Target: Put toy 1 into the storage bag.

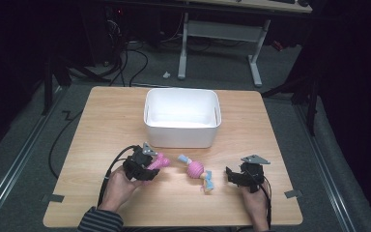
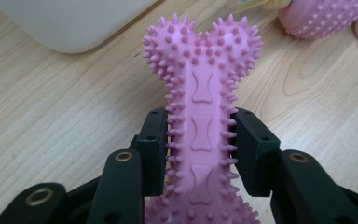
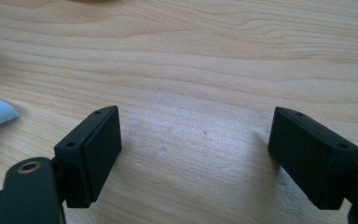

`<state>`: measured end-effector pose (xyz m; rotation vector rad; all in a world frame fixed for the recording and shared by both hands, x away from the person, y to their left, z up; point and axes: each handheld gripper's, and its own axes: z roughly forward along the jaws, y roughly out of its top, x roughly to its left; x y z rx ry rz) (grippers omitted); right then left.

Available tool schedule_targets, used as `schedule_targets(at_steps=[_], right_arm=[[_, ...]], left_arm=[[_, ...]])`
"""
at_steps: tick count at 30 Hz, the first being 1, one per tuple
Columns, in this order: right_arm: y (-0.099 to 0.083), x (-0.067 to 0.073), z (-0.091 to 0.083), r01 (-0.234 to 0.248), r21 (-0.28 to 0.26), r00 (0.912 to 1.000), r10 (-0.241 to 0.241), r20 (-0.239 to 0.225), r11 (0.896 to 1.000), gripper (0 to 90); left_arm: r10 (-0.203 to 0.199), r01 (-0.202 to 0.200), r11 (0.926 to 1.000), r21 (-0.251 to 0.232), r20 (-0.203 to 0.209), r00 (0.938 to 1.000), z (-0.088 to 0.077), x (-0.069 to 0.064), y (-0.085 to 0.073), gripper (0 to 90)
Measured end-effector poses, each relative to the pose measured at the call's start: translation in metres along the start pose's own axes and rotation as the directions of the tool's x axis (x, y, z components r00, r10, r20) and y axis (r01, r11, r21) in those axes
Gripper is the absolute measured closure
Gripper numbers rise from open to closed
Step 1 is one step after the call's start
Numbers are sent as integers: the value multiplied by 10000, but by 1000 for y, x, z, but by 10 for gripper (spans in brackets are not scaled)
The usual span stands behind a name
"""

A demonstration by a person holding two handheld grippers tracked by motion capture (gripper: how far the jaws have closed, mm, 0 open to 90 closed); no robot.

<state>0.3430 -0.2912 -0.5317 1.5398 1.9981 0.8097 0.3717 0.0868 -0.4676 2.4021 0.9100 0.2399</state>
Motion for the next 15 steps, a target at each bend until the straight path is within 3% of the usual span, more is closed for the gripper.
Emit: schedule_targets(at_steps=[15], right_arm=[[0,0,0,-25,3,10000,25,-2,10000,171]], left_arm=[[-124,124,9996,-258,23,9999,-22,3,5,588]])
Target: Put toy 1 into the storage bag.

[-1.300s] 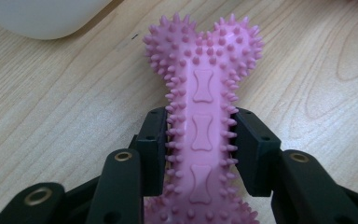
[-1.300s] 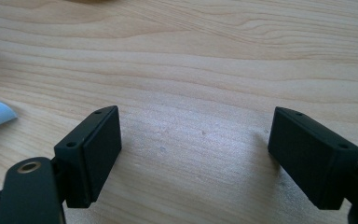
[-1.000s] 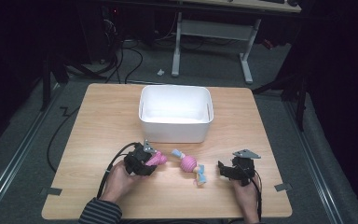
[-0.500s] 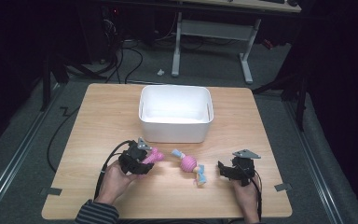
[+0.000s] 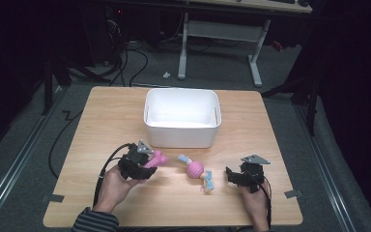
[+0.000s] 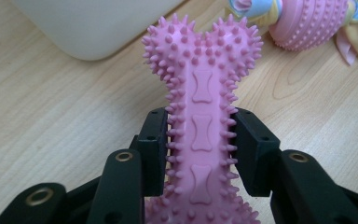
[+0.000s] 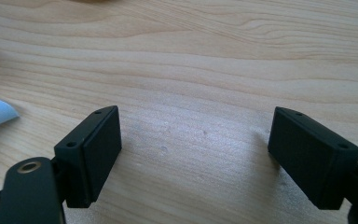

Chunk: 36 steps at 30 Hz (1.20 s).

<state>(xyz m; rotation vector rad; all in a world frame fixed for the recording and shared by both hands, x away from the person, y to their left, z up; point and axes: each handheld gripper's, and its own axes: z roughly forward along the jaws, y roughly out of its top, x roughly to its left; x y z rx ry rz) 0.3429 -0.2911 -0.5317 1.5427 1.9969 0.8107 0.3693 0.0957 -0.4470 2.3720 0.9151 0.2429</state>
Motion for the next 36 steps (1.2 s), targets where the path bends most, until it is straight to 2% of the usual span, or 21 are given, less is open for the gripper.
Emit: schedule_targets(at_steps=[8,12,17,20,25,28,31,36], right_arm=[[0,0,0,10,3,10000,-10,-21,10000,171],[0,0,0,34,-15,10000,-34,-21,10000,171],[0,0,0,36,2,10000,-36,-18,10000,172],[0,0,0,28,5,10000,-28,-19,10000,171],[0,0,0,-1,7,10000,1,-21,10000,171],[0,0,0,-2,7,10000,2,-21,10000,171],[0,0,0,-7,9,10000,7,-22,10000,171],[0,0,0,10,3,10000,-10,-23,10000,171]], left_arm=[[3,-11,9991,-425,-191,9998,-20,3,10,588],[8,-13,9983,-574,-90,10000,-30,7,16,587],[415,-430,9981,-448,-358,9985,-37,7,28,587],[503,-517,9970,-580,-265,9984,-43,8,35,586],[425,-427,9961,-773,-35,9991,-50,15,48,587],[484,-491,9954,-817,-104,9988,-54,16,56,587],[368,-358,9935,-1083,72,9993,-60,18,64,587],[530,-515,9899,-1324,81,9986,-70,21,80,587]])
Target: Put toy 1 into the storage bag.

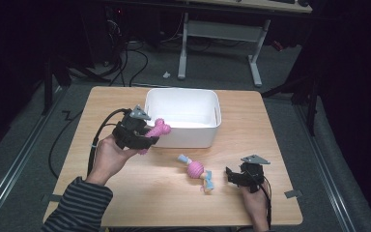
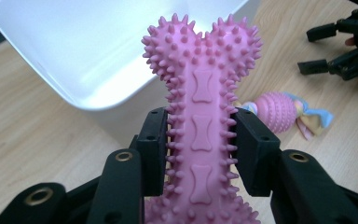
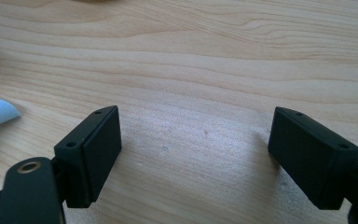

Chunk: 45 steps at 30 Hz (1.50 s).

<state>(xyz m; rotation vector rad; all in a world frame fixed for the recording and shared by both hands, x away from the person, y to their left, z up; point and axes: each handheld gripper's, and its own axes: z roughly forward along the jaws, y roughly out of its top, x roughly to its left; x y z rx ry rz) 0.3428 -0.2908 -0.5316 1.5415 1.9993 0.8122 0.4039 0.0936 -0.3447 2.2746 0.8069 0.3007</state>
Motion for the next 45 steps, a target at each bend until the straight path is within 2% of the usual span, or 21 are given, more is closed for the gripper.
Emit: schedule_targets(at_steps=[5,8,16,24,29,32,36,41,45], right_arm=[[0,0,0,-27,18,10000,27,-3,10000,171],[0,0,0,29,13,10000,-29,-41,10000,171],[0,0,0,24,10,10000,-23,-45,10000,171],[0,0,0,39,20,10000,-39,-51,10000,171],[0,0,0,45,17,10000,-44,-56,10000,172],[0,1,0,47,14,10000,-47,-71,10000,173],[0,1,0,48,-5,9999,-49,-94,10000,177],[0,1,0,126,-43,9998,-127,-134,9999,184],[0,1,0,97,-45,9999,-98,-136,9999,184]], left_arm=[[-288,292,9991,-308,153,9995,-1,9,17,588],[-523,542,9974,-467,407,9978,1,15,25,588],[-269,273,9975,-651,73,9996,9,25,43,591],[-295,296,9987,-419,39,9996,25,39,54,591],[-394,401,9987,-325,226,9990,40,49,61,589],[-388,388,9990,-241,38,9992,47,52,64,589],[-377,379,9987,-330,77,9993,55,56,67,588],[-162,163,9999,46,-201,9997,68,58,67,587],[-244,244,9997,25,-128,9996,76,61,68,586]])
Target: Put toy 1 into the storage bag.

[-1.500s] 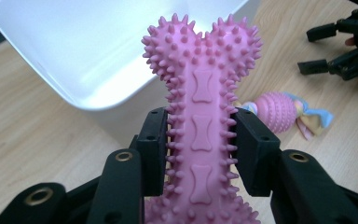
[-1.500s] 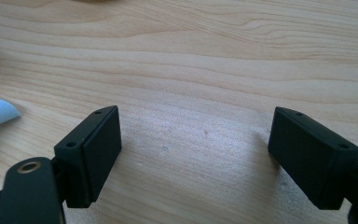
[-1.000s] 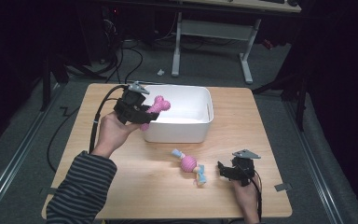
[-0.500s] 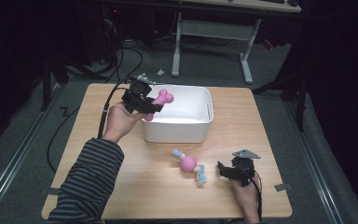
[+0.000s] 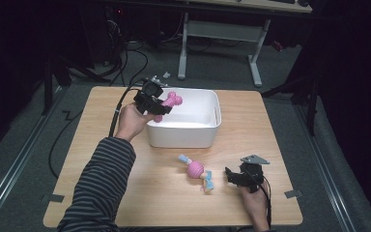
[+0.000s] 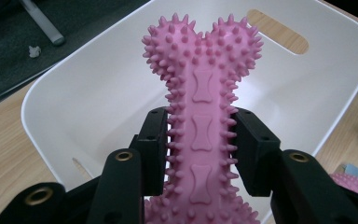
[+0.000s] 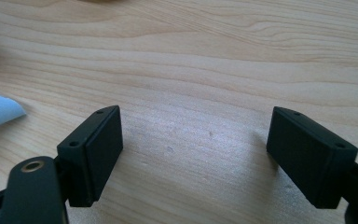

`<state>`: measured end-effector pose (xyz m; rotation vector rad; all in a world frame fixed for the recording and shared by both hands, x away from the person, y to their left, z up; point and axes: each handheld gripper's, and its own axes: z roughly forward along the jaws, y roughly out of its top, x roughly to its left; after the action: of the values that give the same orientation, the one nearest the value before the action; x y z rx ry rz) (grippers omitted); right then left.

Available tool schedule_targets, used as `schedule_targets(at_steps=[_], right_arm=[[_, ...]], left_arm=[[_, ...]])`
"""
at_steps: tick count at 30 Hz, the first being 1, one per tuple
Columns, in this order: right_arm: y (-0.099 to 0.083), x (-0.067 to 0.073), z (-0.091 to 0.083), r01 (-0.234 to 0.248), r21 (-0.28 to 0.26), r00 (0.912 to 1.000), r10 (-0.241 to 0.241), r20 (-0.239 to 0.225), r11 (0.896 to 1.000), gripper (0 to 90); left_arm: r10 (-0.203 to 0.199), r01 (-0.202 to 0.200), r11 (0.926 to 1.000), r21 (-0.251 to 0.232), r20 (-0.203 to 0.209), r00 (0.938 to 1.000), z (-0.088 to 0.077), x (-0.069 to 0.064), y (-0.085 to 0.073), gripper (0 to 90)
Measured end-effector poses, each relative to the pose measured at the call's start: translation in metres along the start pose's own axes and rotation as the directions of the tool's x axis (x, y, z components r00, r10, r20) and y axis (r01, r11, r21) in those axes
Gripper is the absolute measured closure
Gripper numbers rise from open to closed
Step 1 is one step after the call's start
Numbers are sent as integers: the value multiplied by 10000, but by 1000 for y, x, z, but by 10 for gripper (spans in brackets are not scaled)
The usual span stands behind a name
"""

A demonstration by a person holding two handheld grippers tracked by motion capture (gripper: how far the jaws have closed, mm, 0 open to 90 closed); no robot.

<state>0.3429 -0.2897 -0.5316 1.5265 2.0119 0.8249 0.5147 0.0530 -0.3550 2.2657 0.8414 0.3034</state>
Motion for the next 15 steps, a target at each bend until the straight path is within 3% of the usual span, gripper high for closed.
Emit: schedule_targets(at_steps=[8,11,15], right_arm=[[0,0,0,16,25,10000,-16,6,10000,184],[0,0,0,32,17,10000,-32,9,10000,184],[0,0,0,40,18,10000,-40,9,10000,185]], left_arm=[[204,-197,9978,638,-93,9997,17,5,-4,585],[511,-483,9937,1012,-251,9984,23,5,-8,584],[367,-354,9944,995,-108,9993,27,8,-10,584]])
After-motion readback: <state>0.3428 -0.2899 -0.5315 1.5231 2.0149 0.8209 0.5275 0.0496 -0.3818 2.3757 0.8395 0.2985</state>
